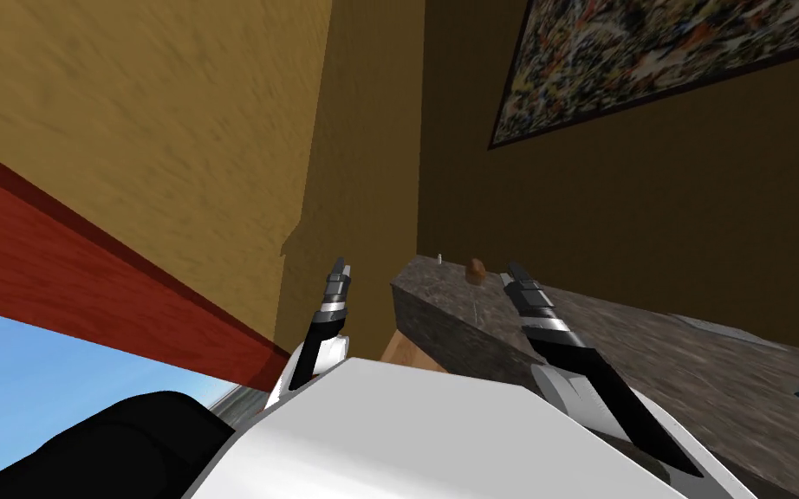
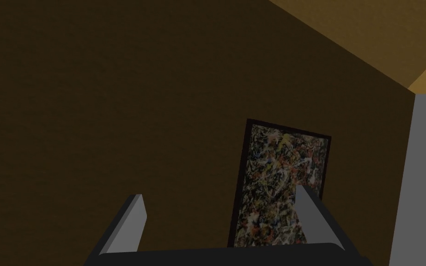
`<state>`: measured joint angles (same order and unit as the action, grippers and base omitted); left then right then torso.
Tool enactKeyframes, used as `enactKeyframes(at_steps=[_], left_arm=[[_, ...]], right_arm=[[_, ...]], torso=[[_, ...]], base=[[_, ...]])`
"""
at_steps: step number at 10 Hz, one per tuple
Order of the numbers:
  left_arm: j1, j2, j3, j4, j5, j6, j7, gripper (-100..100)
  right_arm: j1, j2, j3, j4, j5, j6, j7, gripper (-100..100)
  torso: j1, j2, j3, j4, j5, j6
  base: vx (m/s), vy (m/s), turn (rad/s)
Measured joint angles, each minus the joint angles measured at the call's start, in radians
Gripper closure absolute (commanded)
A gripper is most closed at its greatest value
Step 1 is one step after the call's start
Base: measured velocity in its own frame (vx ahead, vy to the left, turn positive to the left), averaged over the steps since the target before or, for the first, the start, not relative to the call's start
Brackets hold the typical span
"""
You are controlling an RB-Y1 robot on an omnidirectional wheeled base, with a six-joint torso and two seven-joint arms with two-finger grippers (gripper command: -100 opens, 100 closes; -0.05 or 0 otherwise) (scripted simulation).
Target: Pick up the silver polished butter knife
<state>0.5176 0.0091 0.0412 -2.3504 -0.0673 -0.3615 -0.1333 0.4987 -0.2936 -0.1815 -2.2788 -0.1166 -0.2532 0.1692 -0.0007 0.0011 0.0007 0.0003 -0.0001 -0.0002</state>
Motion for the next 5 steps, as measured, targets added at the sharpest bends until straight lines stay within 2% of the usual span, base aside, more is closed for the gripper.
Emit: enactKeyframes(at_steps=[1, 4, 5], left_arm=[[0.0, 0.0, 0.0, 0.0, 0.0, 0.0, 0.0, 0], [0.0, 0.0, 0.0, 0.0, 0.0, 0.0, 0.0, 0], [0.0, 0.0, 0.0, 0.0, 0.0, 0.0, 0.0, 0]], right_arm=[[0.004, -0.025, -0.012, 0.023, -0.005, 0.021, 0.011, -100], [0.002, -0.062, -0.03, 0.05, -0.014, 0.099, 0.037, -100], [-0.008, -0.092, -0.046, 0.079, -0.026, 0.12, 0.041, -100]], torso=[[0.0, 0.001, 0.0, 0.0, 0.0, 0.0], [0.0, 0.0, 0.0, 0.0, 0.0, 0.001], [0.0, -0.001, 0.0, 0.0, 0.0, 0.0]], base=[[-0.026, -0.005, 0.119], [-0.018, 0.003, 0.192], [-0.018, 0.002, 0.12]])
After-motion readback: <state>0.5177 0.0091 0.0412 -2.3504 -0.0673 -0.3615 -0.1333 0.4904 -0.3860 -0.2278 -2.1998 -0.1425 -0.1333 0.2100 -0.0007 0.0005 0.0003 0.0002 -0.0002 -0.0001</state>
